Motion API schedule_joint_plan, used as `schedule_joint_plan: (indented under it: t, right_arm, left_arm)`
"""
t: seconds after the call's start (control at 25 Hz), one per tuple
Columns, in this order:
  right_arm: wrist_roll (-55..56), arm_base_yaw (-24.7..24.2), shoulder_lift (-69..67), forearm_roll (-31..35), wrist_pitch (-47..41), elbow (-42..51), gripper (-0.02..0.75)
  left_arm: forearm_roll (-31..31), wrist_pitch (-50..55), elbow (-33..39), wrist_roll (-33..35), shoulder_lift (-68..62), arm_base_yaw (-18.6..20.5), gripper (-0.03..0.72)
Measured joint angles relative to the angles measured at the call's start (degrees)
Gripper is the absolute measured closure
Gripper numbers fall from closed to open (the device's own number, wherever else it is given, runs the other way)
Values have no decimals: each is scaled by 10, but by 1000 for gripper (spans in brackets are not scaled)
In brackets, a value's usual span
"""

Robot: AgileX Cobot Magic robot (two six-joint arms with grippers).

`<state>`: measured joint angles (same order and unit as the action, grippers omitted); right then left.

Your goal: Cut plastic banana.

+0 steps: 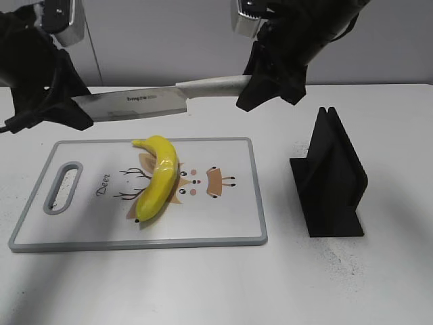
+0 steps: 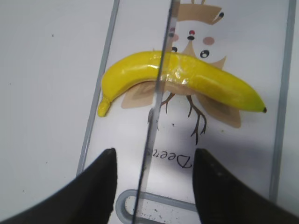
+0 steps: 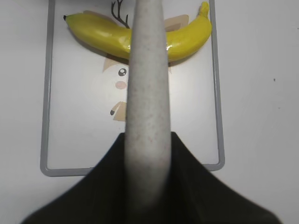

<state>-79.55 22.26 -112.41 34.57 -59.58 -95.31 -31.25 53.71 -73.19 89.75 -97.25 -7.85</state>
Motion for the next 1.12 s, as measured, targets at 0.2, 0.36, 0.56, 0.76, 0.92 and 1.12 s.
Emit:
schedule_joint_plan:
  t: [0.2, 0.36, 0.56, 0.76, 0.92, 1.12]
  right_arm:
    - [0, 0, -2, 1, 12, 0, 575]
    - [-5, 0, -2, 2, 22, 0, 575]
    - [-15, 0, -3, -6, 21, 0, 575]
    - [-17, 0, -7, -7, 22, 0, 575]
    - [7, 0, -7, -21, 21, 0, 574]
    - [41, 2, -9, -67, 22, -1, 573]
  left_arm:
    - [14, -25, 0, 0, -13, -1, 248]
    - [14, -29, 0, 0, -13, -2, 475]
    - [21, -22, 0, 6, -13, -7, 693]
    - [29, -28, 0, 8, -13, -12, 702]
    - [17, -37, 0, 8, -14, -12, 702]
    - [-3, -51, 0, 8, -43, -14, 702]
